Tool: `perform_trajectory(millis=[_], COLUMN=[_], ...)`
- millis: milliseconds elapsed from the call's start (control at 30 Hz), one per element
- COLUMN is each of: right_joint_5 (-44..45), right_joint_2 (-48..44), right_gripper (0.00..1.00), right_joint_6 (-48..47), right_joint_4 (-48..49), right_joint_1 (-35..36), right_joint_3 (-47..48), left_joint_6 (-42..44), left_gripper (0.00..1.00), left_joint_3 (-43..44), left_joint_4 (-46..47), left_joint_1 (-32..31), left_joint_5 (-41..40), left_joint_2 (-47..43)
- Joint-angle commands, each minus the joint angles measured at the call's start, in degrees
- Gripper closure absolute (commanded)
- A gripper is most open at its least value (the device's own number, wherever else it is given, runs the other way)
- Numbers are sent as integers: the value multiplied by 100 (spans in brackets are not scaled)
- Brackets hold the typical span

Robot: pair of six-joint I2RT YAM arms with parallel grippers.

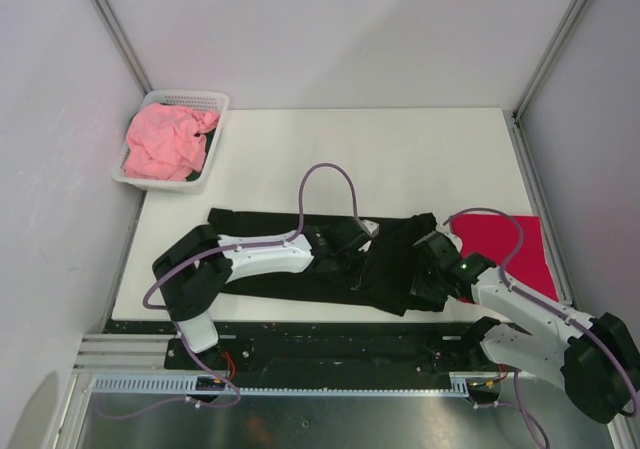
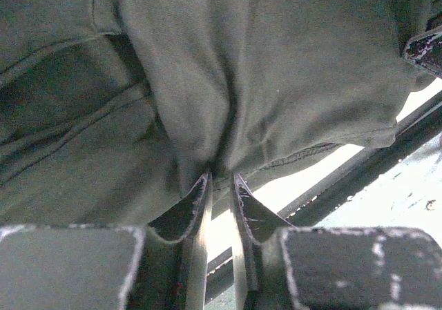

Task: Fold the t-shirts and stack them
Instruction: Fold the other side of the tshirt into a rectangle

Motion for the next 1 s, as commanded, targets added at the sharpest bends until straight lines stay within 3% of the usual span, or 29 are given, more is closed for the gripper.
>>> perform_trajectory(millis=[0, 467, 667, 967], right_joint_5=[1, 159, 223, 253], right_joint_2=[-21, -791, -621, -131], right_gripper=[69, 95, 72, 72], right_joint_6=[183, 428, 394, 388], right_joint_4=[302, -226, -23, 460], right_joint_1=[-20, -24, -13, -5], right_joint_3=[-97, -101, -102, -102], left_joint_6=[-10, -2, -4, -9], left_gripper=[79, 79, 79, 79], left_joint_3=[33, -9, -42, -96], left_joint_4=[108, 166, 228, 268], left_joint_1=[76, 163, 185, 208], left_joint_5=[46, 17, 60, 69], left_joint_2=[-314, -402, -408, -430])
